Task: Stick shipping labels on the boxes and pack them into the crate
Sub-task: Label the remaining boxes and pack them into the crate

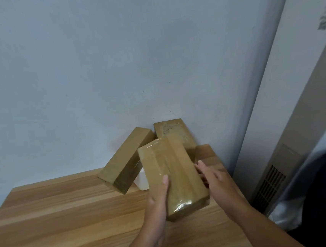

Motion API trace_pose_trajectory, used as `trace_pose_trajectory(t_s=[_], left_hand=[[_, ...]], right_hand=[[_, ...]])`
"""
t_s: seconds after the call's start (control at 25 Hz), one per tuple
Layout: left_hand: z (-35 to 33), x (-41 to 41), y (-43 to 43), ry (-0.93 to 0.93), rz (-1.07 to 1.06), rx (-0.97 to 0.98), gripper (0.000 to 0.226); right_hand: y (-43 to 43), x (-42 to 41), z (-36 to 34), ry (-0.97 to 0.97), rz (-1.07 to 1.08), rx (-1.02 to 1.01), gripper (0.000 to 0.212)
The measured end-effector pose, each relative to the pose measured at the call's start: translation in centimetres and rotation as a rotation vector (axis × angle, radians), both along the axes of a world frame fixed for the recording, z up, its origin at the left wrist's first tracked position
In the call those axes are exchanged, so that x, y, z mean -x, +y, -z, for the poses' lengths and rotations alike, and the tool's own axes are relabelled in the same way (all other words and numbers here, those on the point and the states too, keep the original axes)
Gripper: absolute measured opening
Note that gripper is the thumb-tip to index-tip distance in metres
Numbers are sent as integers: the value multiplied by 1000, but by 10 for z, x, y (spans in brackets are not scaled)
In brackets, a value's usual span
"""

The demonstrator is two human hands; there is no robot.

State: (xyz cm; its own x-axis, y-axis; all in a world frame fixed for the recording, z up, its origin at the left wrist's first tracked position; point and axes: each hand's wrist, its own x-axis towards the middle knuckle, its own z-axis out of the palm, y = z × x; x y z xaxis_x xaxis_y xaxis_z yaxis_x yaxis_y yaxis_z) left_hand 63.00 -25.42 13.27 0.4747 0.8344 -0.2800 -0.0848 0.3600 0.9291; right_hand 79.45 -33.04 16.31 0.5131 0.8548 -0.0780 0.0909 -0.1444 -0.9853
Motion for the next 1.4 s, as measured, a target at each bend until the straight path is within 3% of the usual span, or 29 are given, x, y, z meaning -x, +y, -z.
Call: trace_pose_trajectory(t_s=[0.12,0.16,0.24,0.36,0.52,0.76,0.96,1.04,1.12,1.28,1.4], left_hand=[[3,13,3,-177,123,182,66],[5,15,3,-210,134,204,64],[10,16,5,-229,127,207,62],[8,18,10,-100,67,66,53],[4,20,24,192,-43,-271,45],[-3,27,40,147,33,-161,85],[-1,44,51,168,51,-137,37],[-4,49,48,160,39,-125,42],[-4,54,46,142,45,-105,63],[5,64,47,103,47,-89,44],[10,68,47,77,32,-57,53]], right_hand=[[6,-9,-15,-190,-10,-16,69],[8,-14,-18,-250,15,56,86],[8,-24,-19,-110,-11,258,119],[4,-33,-12,38,-39,215,89],[3,-25,2,91,69,16,69],[6,-4,11,71,107,10,37],[5,16,11,55,94,0,30],[5,24,9,45,112,-1,29],[5,30,7,24,113,6,30],[4,42,8,-14,115,-1,29],[6,50,13,-50,104,-16,30]])
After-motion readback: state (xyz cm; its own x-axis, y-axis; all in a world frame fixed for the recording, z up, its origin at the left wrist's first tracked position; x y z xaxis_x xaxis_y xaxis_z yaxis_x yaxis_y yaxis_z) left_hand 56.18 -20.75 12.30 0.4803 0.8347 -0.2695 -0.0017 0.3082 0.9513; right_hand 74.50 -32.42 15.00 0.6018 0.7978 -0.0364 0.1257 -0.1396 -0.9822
